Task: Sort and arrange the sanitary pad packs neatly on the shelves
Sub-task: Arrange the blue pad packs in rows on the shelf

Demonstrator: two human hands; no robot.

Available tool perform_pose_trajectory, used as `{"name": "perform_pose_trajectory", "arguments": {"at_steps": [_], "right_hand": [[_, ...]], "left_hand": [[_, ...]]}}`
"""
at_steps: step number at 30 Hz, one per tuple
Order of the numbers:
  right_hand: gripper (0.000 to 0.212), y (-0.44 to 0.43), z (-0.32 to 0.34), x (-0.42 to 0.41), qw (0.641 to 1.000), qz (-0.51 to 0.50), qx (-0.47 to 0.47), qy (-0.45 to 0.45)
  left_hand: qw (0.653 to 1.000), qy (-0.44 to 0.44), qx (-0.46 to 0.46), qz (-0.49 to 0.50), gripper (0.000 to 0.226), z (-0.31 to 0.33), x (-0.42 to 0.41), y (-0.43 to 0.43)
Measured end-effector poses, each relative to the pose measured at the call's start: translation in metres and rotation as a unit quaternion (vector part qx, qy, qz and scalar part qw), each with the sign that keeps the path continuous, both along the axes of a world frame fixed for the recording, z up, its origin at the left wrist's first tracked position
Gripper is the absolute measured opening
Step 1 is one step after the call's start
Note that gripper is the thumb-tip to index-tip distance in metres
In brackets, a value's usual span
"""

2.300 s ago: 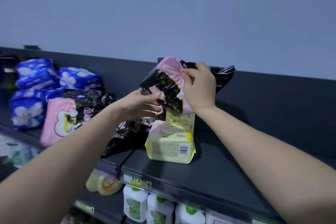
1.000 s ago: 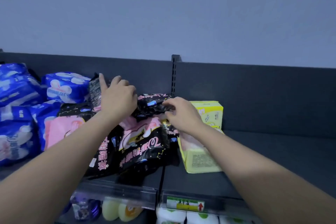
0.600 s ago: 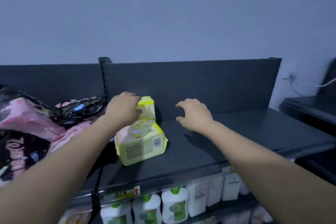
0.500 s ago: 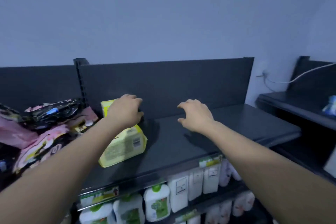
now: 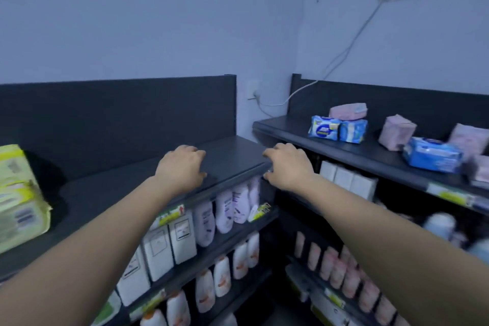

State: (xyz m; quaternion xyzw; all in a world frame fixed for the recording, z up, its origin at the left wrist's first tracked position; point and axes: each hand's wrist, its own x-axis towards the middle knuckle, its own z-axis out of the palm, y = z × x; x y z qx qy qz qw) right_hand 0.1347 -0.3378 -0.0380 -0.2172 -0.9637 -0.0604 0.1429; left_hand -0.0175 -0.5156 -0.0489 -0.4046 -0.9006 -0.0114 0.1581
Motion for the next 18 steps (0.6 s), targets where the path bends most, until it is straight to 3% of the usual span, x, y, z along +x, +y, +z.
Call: {"name": "perform_pose_trajectory", "arguments": {"at_steps": [18], "right_hand": [[0.048,0.184,-0.008,0.151,0.980,-0.198,-0.021,-0.008]], "left_hand": [[0.983,-0.023,0.041,-0.177,0.047,-0.003,0.088,0.232]]}}
